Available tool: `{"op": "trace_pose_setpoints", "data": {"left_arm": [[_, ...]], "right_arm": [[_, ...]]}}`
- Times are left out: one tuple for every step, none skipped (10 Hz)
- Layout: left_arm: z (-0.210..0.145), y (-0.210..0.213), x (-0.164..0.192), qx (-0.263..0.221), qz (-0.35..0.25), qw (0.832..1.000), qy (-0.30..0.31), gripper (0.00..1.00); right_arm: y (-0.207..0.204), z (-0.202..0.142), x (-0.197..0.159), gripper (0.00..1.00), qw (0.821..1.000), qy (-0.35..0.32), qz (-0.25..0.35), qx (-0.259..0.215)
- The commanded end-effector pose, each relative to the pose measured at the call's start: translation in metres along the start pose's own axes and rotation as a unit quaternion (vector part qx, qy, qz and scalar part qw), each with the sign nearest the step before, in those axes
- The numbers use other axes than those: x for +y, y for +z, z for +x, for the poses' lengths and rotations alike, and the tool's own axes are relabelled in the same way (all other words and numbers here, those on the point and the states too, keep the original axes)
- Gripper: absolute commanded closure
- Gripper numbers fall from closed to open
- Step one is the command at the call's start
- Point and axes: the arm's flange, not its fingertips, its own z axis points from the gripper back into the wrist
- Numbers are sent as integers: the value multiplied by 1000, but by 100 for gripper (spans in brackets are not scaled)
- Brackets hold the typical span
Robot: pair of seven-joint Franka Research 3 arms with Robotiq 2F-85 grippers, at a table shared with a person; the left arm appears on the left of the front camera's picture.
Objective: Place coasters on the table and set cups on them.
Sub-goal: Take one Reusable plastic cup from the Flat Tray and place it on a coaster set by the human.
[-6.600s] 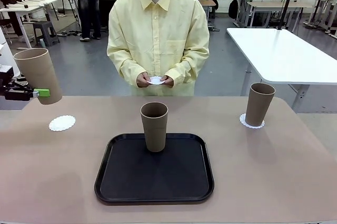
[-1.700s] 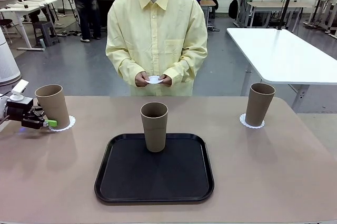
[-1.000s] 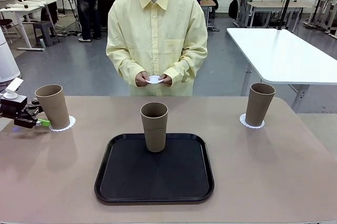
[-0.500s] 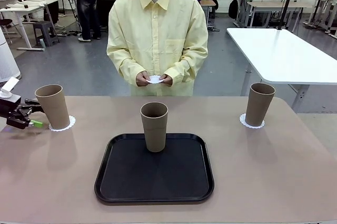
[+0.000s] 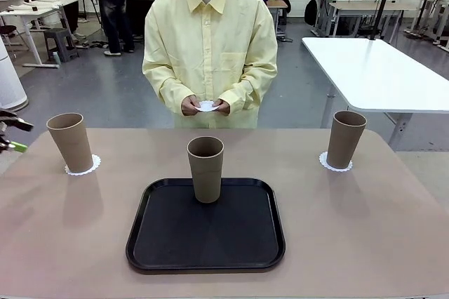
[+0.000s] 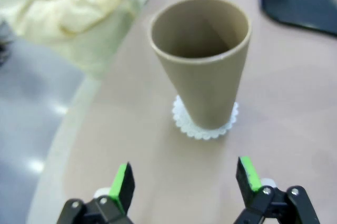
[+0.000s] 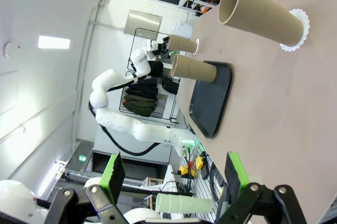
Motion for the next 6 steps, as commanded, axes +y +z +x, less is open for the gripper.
{"op": "trace_pose_setpoints", "data": {"left_arm": [[40, 24, -34, 84, 37, 996, 1, 0], [59, 34, -45, 89, 37, 995, 0, 0], [80, 35, -55, 85, 49, 995, 9, 0], [102, 35, -70, 96, 57, 994, 15, 0], [126, 33, -87, 104, 69, 992, 17, 0], [147, 29, -101, 122, 91, 988, 22, 0]], "right_arm": [[0, 1, 0, 0, 1000, -8, -4, -1], [0, 1, 0, 0, 1000, -8, -4, -1], [0, 1, 0, 0, 1000, -8, -4, -1], [0, 1, 0, 0, 1000, -8, -4, -1], [0, 1, 0, 0, 1000, -8, -4, -1], [0, 1, 0, 0, 1000, -8, -4, -1]]}}
